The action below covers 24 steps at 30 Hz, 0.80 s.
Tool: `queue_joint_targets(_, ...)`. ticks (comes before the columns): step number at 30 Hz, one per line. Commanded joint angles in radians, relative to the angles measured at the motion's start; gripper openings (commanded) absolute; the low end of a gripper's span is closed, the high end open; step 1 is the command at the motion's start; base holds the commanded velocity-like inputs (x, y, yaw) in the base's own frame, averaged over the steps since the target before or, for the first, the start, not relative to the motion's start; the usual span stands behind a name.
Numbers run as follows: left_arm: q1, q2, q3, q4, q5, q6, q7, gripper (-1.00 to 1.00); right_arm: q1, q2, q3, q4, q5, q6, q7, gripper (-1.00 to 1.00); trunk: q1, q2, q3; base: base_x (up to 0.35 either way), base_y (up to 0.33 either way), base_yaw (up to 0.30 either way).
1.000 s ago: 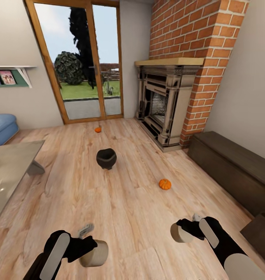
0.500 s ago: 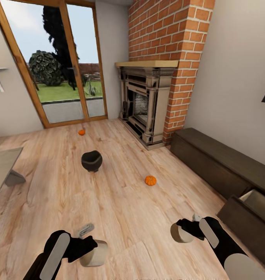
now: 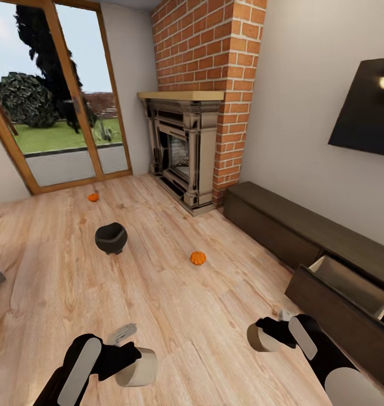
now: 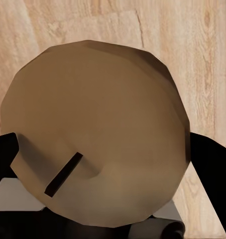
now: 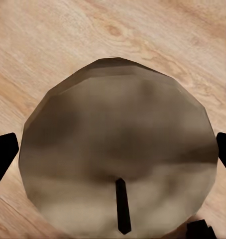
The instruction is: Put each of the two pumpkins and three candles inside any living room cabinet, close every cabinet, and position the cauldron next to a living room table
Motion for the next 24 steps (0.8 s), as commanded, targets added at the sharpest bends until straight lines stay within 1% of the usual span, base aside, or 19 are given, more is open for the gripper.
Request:
queue_joint_targets(1,0.0,0.0,0.0,0.0,0.003,-0.001,0.0,-1.0,0.0,0.0,0.0,0.0,-0.002,0.0,0.0,-1.0,-0.004,0.007,0.003,-0.167,0.0,-0.276)
queue_joint_targets(12,0.0,0.0,0.0,0.0,0.003,0.0,0.0,-1.0,0.0,0.0,0.0,0.0,-0.003,0.01,0.002,-1.0,-0.046,0.084,0.038,-0.059,0.0,-0.277)
queue_joint_targets(21,0.0,0.0,0.0,0.0,0.003,0.001,-0.001,-1.0,0.0,0.0,0.0,0.0,-0.002,0.021,0.004,-1.0,-0.081,0.147,0.066,-0.273,0.0,-0.279)
queue_joint_targets(24,0.0,0.0,0.0,0.0,0.003,0.001,-0.001,-1.0,0.0,0.0,0.0,0.0,-0.002,0.022,0.004,-1.0,-0.092,0.168,0.075,-0.122,0.0,-0.28)
